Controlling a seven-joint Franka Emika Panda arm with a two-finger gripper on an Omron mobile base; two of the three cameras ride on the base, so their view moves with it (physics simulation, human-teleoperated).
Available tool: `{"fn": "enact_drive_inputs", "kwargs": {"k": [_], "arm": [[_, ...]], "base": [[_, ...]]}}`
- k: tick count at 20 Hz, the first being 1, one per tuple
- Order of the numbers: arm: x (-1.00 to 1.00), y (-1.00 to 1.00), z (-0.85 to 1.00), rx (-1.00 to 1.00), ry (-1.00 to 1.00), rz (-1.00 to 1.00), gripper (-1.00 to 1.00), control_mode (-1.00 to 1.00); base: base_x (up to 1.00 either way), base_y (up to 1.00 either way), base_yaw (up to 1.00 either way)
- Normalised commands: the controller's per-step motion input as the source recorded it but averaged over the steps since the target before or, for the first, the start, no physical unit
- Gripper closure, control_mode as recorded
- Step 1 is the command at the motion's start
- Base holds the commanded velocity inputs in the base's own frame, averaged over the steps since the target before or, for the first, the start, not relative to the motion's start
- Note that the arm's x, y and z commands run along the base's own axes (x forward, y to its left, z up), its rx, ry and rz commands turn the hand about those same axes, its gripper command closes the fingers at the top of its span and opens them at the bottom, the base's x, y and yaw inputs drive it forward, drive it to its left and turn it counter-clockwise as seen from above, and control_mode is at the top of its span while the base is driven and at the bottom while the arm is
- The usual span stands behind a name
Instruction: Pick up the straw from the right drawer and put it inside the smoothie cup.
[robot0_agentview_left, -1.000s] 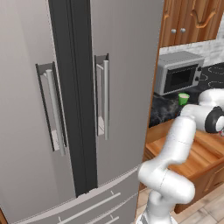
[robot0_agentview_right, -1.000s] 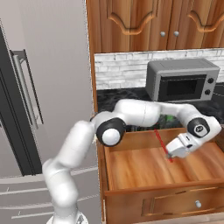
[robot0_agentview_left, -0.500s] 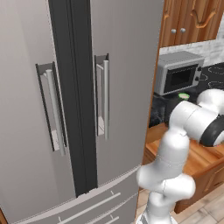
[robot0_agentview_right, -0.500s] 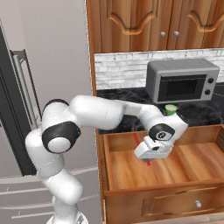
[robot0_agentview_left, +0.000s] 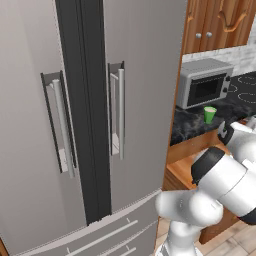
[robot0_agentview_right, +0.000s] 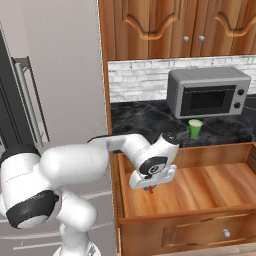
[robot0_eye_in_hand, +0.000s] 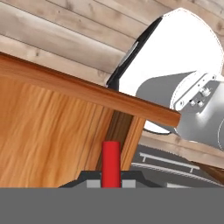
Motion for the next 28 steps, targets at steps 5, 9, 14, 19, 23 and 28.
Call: {"fn": "enact_drive_inputs", "kwargs": {"k": [5, 9, 14, 19, 23, 28], "arm": [[0.0, 0.0, 0.0, 0.0, 0.0, 0.0, 1.0, -1.0], [0.0, 0.0, 0.0, 0.0, 0.0, 0.0, 1.0, -1.0], [0.0, 0.0, 0.0, 0.0, 0.0, 0.0, 1.0, -1.0], [0.0, 0.0, 0.0, 0.0, 0.0, 0.0, 1.0, -1.0], [-0.02, 0.02, 0.0, 0.0, 0.0, 0.01, 1.0, -1.0], [-0.12, 0.01, 0.0, 0.0, 0.0, 0.02, 1.0, 1.0]], "base": [[0.0, 0.0, 0.0], [0.0, 0.0, 0.0], [0.0, 0.0, 0.0], [0.0, 0.0, 0.0], [0.0, 0.0, 0.0], [-0.34, 0.02, 0.03]]}}
